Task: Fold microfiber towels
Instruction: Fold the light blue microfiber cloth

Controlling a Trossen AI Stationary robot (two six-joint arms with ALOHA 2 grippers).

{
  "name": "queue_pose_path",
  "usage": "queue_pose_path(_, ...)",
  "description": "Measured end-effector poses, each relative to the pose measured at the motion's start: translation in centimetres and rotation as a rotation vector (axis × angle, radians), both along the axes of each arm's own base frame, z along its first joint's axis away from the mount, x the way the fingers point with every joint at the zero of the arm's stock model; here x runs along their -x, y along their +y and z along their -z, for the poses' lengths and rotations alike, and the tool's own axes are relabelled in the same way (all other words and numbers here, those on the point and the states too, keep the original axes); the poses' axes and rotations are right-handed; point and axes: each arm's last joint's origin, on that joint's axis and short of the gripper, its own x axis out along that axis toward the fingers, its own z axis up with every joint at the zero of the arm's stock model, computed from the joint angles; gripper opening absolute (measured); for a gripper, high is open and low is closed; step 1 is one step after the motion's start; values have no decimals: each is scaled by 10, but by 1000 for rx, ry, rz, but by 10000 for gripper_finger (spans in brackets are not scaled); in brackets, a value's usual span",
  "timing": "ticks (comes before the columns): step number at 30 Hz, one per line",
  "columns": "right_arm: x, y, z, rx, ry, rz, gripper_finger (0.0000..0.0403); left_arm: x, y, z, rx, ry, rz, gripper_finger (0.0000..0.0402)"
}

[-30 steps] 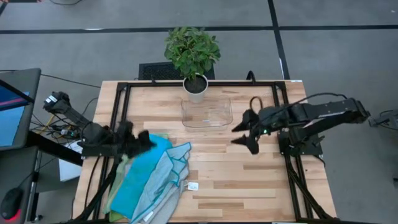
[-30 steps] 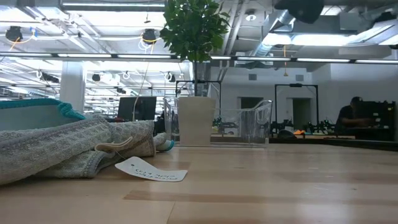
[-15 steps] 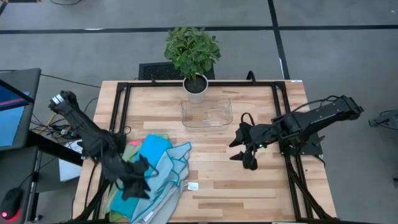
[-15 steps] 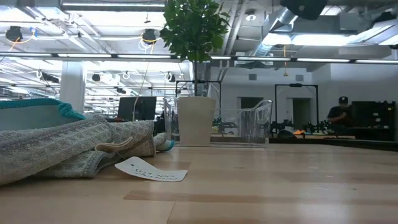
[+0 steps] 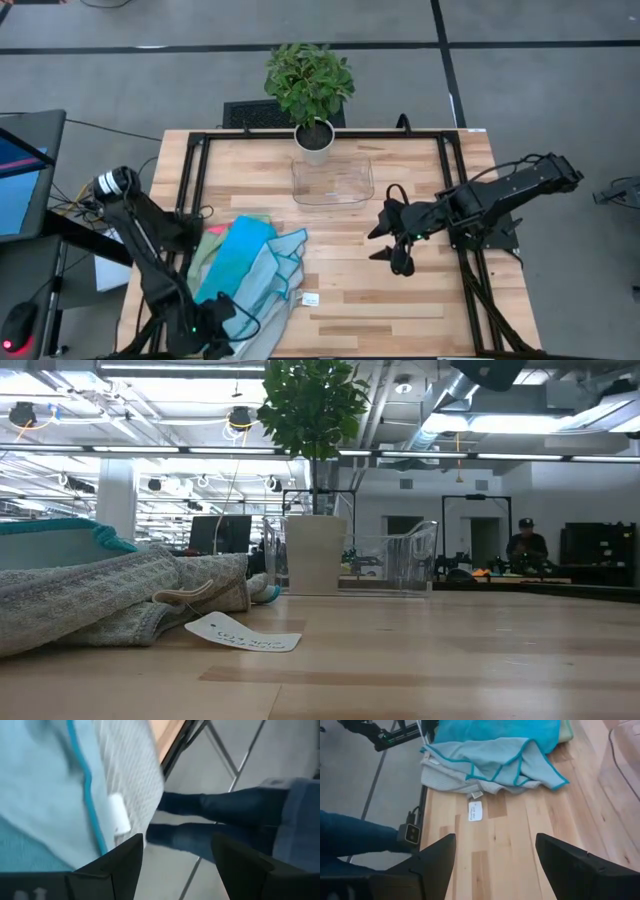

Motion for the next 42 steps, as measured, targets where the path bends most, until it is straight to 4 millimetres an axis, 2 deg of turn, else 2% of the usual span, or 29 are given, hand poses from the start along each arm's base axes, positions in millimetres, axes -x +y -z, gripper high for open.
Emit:
queue_pose_path(5, 0, 0, 0, -8, 2, 11, 302, 11, -17, 13, -13, 49, 0, 226)
queue_pose_path(14, -1, -3, 0, -14, -1, 90, 302, 18, -57, 4, -128, 97, 65, 215)
queue_pose_path(20, -2, -7, 0, -16, 0, 111, 302, 15, -78, 29, -285, 135, 104, 209)
queue_pose_path(25, -3, -9, 0, -27, 3, 132, 302, 13, -81, 49, -353, 159, 105, 208)
queue_pose_path(33, -3, -9, 0, -30, 4, 135, 302, 17, -70, 42, -421, 187, 90, 208)
queue_pose_path(42, -3, -9, 0, -30, 4, 135, 302, 16, -68, 42, -478, 140, 160, 194)
